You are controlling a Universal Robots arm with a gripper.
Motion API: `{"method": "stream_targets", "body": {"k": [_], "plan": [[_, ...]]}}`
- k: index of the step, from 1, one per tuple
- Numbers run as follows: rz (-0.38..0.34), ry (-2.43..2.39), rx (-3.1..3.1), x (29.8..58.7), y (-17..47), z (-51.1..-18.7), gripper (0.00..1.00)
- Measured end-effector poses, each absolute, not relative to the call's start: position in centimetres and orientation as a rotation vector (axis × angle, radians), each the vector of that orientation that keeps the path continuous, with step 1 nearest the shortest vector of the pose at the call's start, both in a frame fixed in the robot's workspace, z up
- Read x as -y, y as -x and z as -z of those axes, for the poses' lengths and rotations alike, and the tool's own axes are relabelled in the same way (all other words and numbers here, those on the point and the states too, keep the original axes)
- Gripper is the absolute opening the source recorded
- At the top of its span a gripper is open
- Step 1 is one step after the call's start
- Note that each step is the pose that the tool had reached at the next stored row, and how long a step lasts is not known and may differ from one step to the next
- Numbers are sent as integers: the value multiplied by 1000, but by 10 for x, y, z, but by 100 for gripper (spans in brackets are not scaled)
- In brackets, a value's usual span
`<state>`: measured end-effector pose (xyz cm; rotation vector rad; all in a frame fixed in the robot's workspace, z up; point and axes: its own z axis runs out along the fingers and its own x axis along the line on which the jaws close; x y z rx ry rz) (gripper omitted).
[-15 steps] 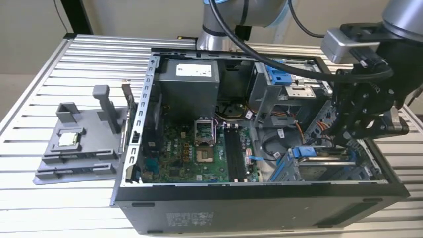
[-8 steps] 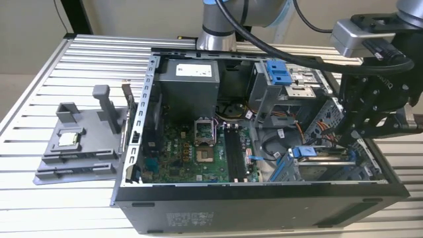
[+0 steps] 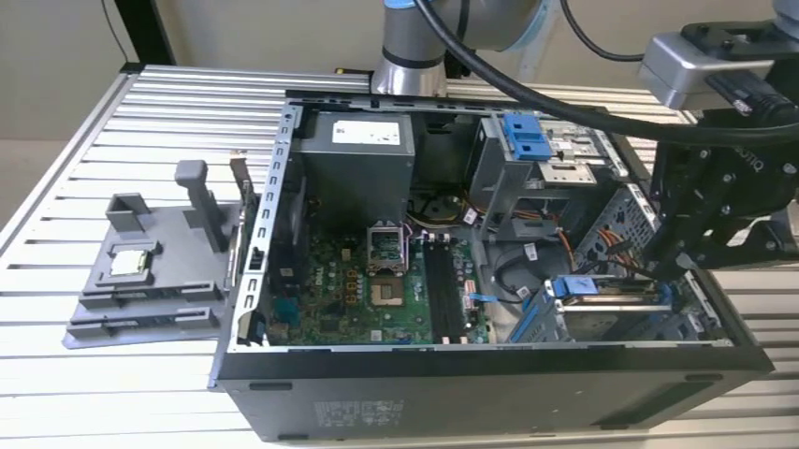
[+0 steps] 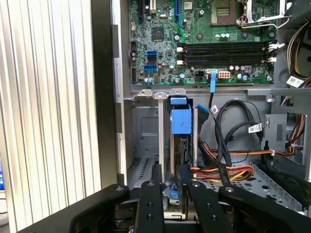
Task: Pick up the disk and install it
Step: 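Insert the first disk wire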
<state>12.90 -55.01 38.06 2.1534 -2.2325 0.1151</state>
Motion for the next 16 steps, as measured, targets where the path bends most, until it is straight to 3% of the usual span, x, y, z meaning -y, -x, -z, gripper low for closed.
{"method": "stream_targets", "body": {"k": [16], "plan": [[-120, -2167, 2217, 571, -145, -370, 100]]}}
